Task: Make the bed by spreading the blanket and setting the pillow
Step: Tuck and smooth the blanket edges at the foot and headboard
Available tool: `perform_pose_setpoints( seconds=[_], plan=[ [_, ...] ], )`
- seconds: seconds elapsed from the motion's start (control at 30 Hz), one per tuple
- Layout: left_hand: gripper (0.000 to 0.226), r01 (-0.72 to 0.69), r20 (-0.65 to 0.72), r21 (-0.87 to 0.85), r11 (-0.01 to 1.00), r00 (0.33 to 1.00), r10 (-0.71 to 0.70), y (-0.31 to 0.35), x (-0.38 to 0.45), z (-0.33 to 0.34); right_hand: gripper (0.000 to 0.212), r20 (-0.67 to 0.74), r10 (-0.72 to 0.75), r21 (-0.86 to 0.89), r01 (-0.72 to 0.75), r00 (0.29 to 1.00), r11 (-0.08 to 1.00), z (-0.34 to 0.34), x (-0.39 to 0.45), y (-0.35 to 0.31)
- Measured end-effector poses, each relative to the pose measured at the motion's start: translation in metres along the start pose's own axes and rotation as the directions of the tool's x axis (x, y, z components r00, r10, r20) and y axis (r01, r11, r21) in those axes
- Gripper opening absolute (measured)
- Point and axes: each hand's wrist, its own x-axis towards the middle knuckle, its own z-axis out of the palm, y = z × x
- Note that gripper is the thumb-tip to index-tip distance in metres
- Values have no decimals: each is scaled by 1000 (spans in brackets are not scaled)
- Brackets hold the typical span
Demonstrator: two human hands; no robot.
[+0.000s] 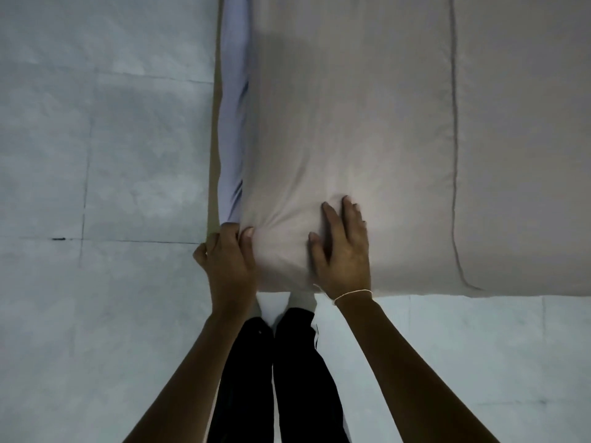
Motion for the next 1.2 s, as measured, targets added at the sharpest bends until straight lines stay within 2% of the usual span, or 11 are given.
perform_pose_setpoints(
  seconds=[0.13,0.23,0.3,0.37,0.43,0.57,0.7,0.83,1.03,1.1,1.2],
  plan=[
    [19,53,74,-40,998,996,-50,-15,-2,3,56,-14,-23,-35,22,1000,999,14,-11,-5],
    [16,94,-25,-10,996,995,-94,-7,10,4,48,-115,10,24,-8,993,1000,8,1,-10],
    [30,-31,-121,18,999,992,33,12,26,2,45,-168,-9,51,18,986,999,-6,20,-12],
    [42,-240,-116,62,969,962,246,40,57,7,48,-236,-47,25,55,971,998,-19,51,-8],
    [45,-398,-24,136,907,914,405,70,97,20,52,-278,-2,-7,1,961,1000,-28,88,4],
    [53,-568,274,278,775,820,503,72,145,53,60,-244,70,-199,-121,967,972,-12,125,29],
    [57,-667,355,262,697,738,573,27,118,50,62,-18,-170,-375,151,985,915,7,85,24],
    [56,-717,389,251,651,690,610,-13,53,31,65,97,-314,-354,328,944,876,26,12,16],
    [66,-820,500,163,548,548,671,-75,-26,3,63,245,-486,-325,543,839,774,45,-62,21],
    [70,-767,473,96,634,596,650,-81,-36,-8,58,236,-507,-252,556,829,792,29,-65,24],
    [66,-470,319,90,878,849,422,-70,-37,-13,56,76,-363,-277,370,929,887,0,-39,42]
  ],
)
